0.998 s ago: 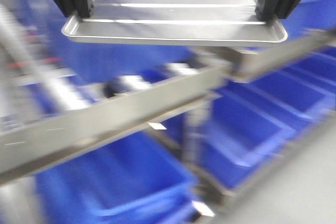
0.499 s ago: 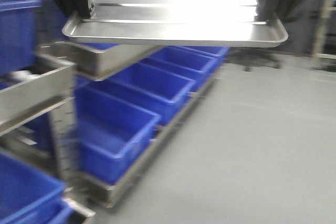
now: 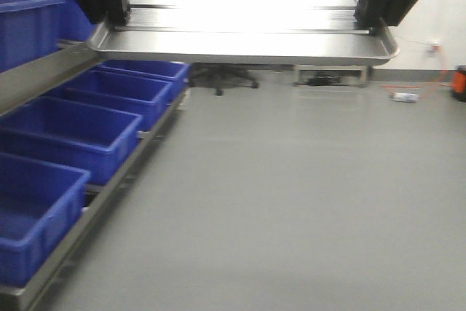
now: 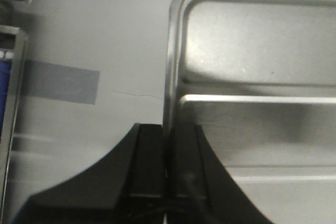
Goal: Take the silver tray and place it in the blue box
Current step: 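Drive the base backward and turn while holding the silver tray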
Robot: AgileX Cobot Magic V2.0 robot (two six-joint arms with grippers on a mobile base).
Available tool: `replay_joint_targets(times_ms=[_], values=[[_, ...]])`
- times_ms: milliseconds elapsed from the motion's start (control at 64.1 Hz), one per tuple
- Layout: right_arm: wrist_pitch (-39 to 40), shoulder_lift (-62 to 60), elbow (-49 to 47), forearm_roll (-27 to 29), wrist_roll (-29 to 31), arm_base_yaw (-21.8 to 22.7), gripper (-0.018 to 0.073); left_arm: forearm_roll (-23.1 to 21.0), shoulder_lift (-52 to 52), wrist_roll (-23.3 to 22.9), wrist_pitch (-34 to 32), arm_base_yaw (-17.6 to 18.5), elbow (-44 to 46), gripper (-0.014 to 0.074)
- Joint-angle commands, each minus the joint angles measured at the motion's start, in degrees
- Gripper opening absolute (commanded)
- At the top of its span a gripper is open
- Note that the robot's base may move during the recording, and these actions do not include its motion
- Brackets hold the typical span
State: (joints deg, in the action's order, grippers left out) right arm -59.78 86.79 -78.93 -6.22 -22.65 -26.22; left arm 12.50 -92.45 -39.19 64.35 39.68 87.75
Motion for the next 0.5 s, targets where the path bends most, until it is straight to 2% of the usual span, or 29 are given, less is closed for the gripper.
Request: replay_joint_targets(times_ms=[0, 483], values=[[-1.0, -2.7, -1.6, -3.7, 1.2, 0.1, 0.0057, 4.1, 2.4, -0.4, -0.3, 0.0, 1.8, -0.0104], [-1.1, -2.7, -1.6, -3.7, 1.2, 0.1, 0.0057, 4.1, 2.4, -0.4, -0.3, 0.0, 1.8, -0.0104]])
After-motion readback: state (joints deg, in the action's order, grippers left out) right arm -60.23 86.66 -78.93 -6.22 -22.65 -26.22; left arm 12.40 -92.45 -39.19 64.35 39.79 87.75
